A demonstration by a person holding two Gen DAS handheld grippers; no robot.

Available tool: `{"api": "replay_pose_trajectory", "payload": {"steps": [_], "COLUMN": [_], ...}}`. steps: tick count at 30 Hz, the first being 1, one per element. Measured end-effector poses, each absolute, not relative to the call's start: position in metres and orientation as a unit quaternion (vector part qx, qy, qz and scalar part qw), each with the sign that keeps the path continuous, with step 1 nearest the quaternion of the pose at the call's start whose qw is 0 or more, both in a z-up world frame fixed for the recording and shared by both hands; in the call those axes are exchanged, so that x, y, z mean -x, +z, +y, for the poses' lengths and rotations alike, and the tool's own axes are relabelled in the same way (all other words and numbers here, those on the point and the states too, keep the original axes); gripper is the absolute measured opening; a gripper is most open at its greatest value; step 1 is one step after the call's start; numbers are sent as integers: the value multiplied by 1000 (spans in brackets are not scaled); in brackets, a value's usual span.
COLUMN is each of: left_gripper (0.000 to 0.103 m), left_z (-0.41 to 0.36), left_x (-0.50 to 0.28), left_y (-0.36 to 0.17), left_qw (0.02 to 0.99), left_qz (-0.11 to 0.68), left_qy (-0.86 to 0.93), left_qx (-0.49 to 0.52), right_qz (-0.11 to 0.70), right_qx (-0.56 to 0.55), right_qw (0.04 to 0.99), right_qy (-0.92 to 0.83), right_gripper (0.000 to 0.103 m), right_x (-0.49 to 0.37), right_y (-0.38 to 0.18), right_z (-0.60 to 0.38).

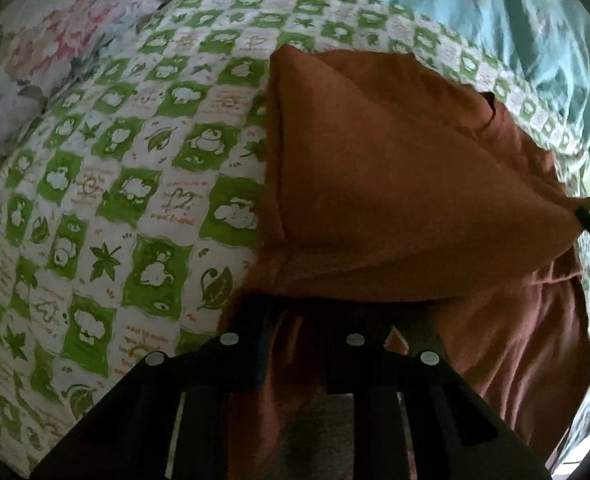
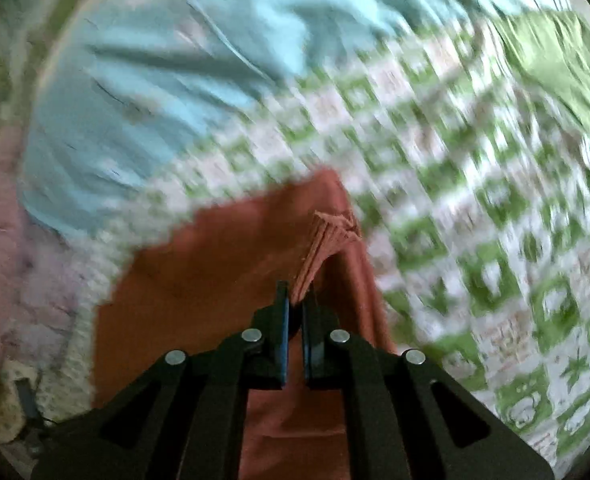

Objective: Fold small clothes

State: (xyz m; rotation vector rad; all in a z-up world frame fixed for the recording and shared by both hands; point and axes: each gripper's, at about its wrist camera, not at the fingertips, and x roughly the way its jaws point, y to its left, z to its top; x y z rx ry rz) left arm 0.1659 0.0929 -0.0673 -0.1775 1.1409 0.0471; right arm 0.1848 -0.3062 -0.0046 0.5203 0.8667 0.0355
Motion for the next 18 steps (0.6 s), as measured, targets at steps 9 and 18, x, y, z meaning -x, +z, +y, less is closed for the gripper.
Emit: {"api": "replay_pose_trajectory", "payload": {"steps": [9,18], "left_gripper": [18,15], "left_z": [123,149], "left_x": [-164,-153], "left_y": [-75,-79], "left_qw": [820,806], "left_qz": [543,540], "left_qy": [28,19], "left_qx": [176,242], "right_qz": [465,472], "right_qx": [-275,-317], "right_qw": [841,823], "right_qy": [19,2], "right_gripper": [7,20], "right_x": [-183,-153], "right_y": [-40,-33], "right_z": [-312,-327]}}
